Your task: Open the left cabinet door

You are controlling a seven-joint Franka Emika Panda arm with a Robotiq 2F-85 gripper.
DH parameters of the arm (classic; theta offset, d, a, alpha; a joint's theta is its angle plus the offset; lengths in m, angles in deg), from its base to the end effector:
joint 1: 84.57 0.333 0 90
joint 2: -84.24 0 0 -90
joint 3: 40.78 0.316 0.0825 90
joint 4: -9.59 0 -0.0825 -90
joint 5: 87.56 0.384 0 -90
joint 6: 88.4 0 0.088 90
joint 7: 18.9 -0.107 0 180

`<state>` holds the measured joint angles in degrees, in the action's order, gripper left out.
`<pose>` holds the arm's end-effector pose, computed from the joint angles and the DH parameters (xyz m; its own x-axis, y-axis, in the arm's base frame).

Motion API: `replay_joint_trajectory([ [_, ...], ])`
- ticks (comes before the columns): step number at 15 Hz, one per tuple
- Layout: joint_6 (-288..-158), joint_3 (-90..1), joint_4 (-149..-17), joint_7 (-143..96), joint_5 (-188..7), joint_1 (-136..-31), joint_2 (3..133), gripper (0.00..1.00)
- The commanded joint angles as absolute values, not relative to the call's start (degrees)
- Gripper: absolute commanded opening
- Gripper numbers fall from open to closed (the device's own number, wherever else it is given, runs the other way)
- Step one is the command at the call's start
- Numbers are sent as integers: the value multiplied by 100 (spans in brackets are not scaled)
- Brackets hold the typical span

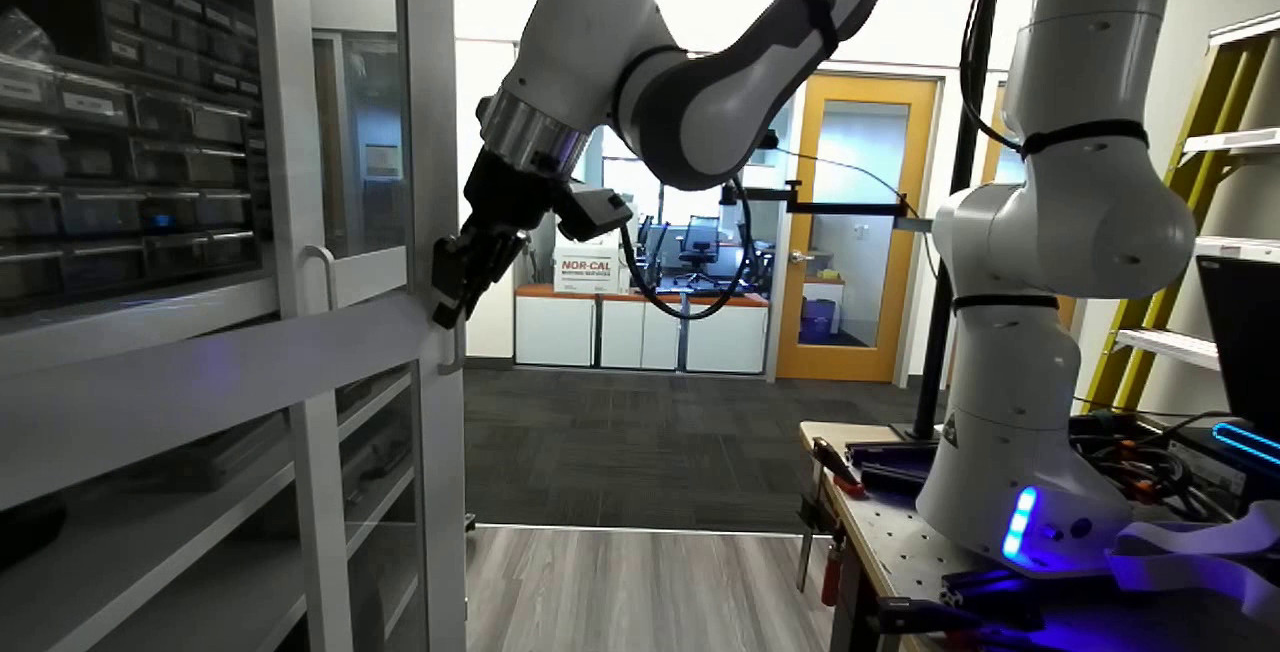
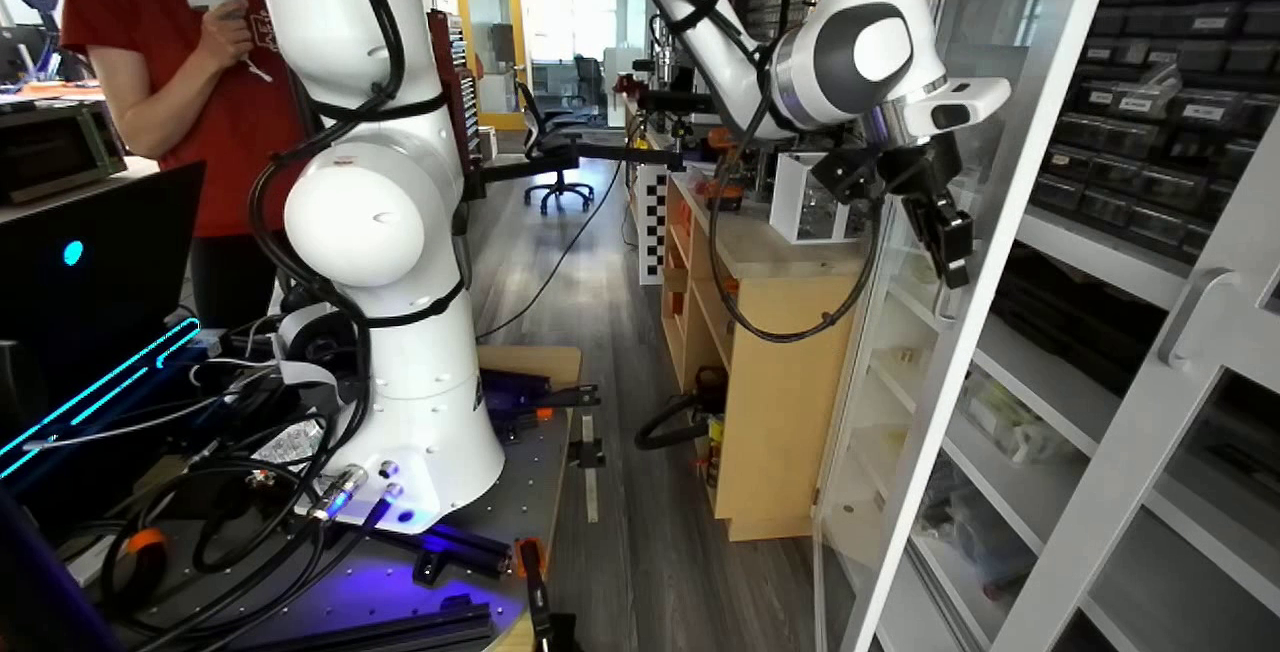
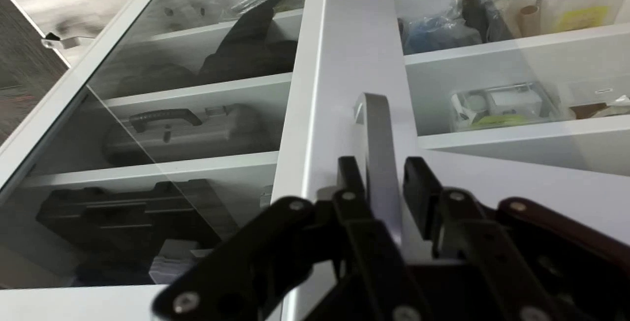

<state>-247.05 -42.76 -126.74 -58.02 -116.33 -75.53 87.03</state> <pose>0.5171 0.0848 0.3845 0.8692 -0.1000 0.4843 -0.1437 -0.9881 0.0539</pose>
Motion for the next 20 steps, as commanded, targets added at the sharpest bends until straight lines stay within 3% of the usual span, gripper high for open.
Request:
replay_joint_trajectory([
  [1,-24000,-4020,-13086,-5776,-11568,-7348,9517,61],
  [6,-22996,-3388,-13127,-4716,-10308,-7549,9951,93],
  [8,-22515,-3278,-13108,-4494,-9949,-7600,10124,100],
  [20,-21273,-3252,-13032,-4420,-9400,-7858,10726,100],
])
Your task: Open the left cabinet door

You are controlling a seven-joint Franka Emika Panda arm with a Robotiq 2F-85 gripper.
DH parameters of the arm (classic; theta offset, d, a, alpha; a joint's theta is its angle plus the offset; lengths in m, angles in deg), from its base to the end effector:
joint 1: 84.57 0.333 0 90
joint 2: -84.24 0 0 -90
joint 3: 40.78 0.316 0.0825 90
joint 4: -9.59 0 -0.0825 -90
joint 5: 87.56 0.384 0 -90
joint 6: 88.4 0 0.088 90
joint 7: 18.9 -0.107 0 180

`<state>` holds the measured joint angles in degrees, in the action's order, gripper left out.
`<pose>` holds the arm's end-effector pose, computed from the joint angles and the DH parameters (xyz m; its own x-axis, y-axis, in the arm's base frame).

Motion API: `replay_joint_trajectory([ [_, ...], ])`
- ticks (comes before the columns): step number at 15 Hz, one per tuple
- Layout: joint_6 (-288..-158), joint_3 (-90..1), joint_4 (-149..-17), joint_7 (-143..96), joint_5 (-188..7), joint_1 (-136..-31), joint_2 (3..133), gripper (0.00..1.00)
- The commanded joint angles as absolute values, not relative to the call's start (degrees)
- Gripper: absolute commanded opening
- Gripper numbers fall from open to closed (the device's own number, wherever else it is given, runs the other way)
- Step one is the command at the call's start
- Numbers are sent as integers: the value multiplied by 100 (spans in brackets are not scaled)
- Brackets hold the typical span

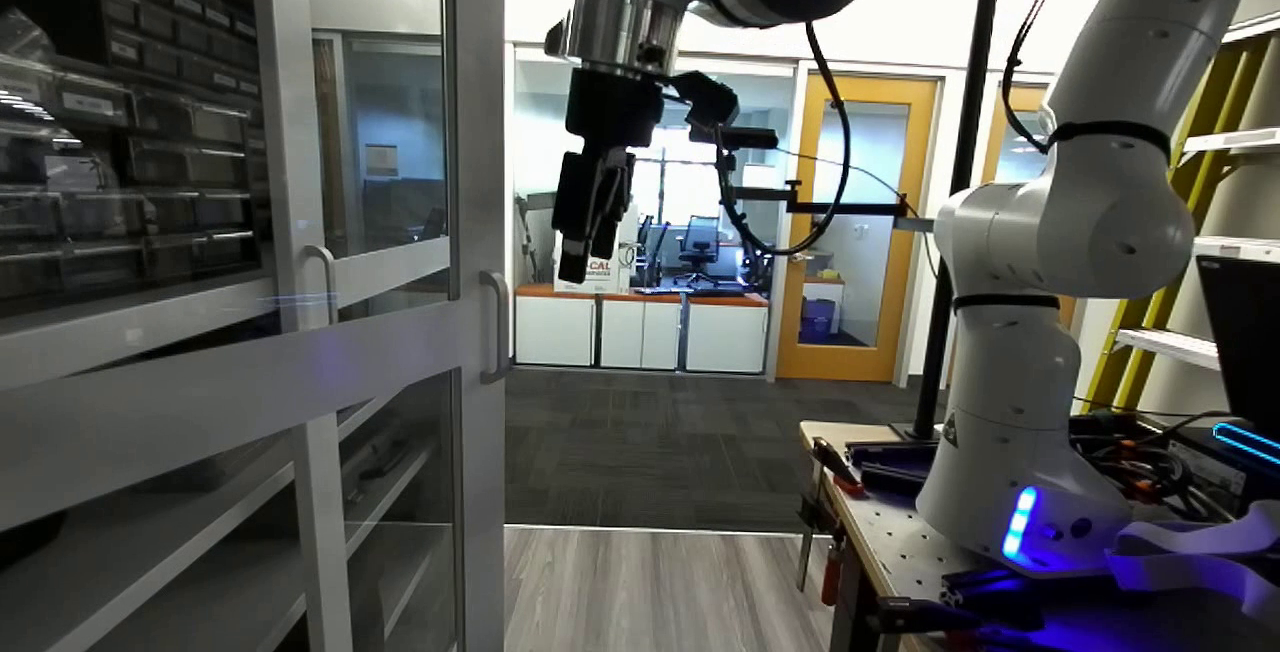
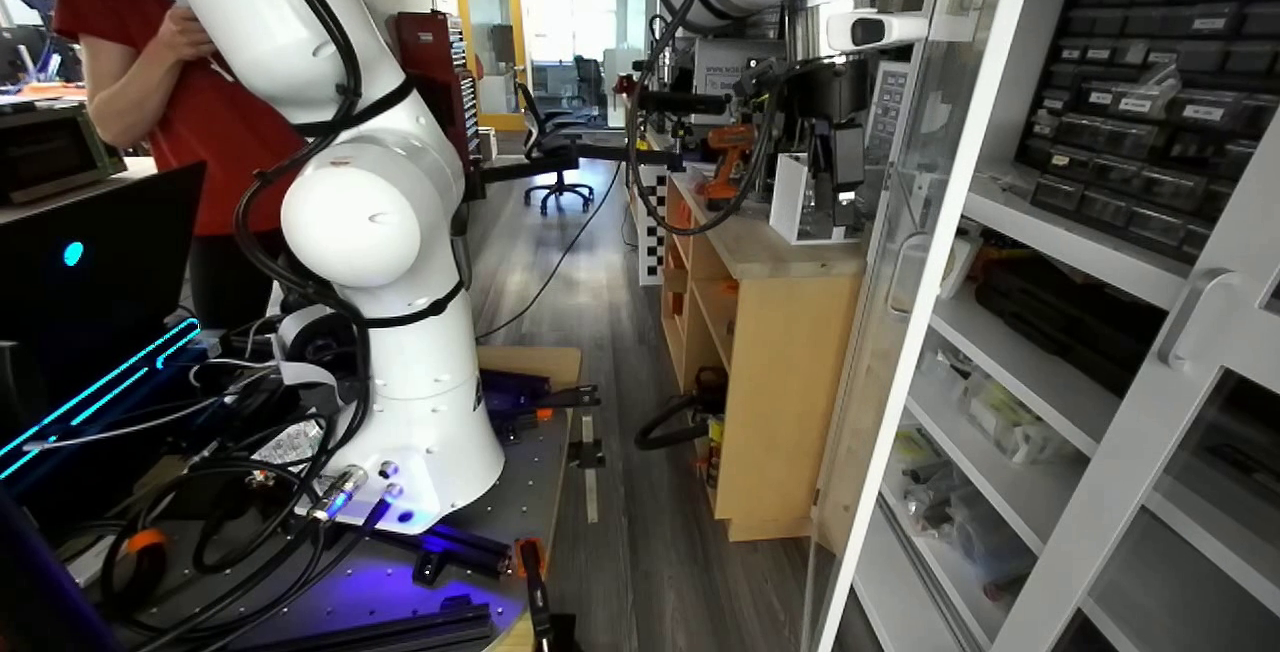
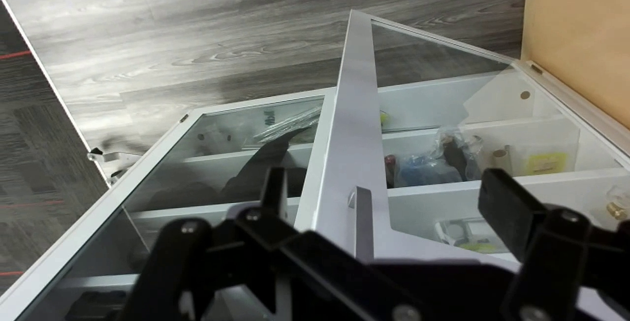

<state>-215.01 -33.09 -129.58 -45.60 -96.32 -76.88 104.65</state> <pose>0.4307 0.1150 0.4507 0.9758 -0.1071 0.1906 -0.1287 -0.9861 0.1048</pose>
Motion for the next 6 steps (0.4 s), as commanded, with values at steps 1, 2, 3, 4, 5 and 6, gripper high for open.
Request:
replay_joint_trajectory([
  [1,-21253,-3255,-13029,-4439,-9365,-7892,10740,100],
  [2,-21233,-3254,-13016,-4499,-9328,-7931,10741,100],
  [3,-21442,-3169,-12950,-4505,-9435,-7942,10528,100],
  [4,-21429,-3174,-12949,-4506,-9413,-7966,10535,100],
  [5,-21423,-3177,-12949,-4508,-9405,-7981,10537,100],
  [6,-21421,-3179,-12949,-4508,-9401,-7989,10538,100],
])
